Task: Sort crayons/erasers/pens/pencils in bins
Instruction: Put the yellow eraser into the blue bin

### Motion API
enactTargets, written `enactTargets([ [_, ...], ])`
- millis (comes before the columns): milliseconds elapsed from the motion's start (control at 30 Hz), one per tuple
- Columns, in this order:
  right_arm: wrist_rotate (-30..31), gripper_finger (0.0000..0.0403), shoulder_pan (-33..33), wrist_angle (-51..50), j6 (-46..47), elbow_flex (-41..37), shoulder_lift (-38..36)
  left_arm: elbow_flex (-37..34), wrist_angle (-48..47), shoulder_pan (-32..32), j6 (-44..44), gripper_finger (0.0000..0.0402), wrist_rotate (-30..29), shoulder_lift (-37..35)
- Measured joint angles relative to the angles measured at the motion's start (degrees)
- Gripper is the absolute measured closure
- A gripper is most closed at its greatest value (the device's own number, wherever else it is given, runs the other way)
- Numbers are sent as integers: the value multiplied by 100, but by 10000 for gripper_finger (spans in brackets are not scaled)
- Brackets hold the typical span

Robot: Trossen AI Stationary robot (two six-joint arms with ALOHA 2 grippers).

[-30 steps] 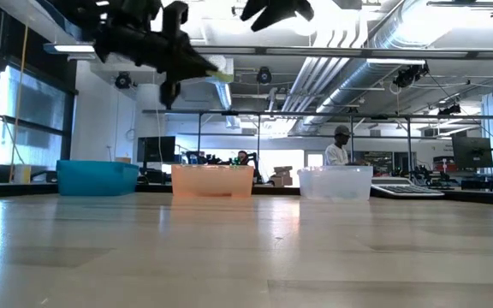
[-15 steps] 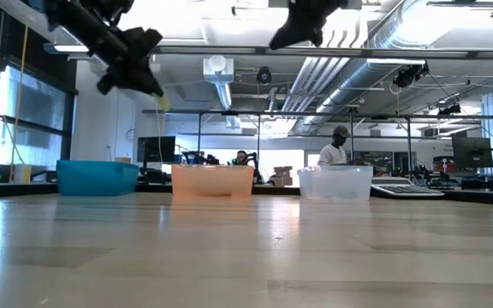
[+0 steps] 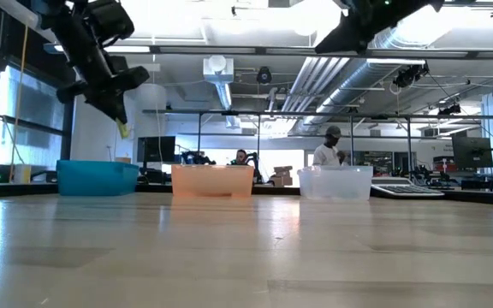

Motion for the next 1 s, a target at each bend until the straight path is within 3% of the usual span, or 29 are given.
enactTargets([
  [300,0,403,-4,124,319,-187,-291,0,-238,440,-96,397,-22,150],
  [567,179,403,13,277,455,-189,-241,7,-369,203,-82,397,-483,515],
  [1000,461,403,13,274,454,-191,-241,7,-360,199,-80,397,-204,1137],
])
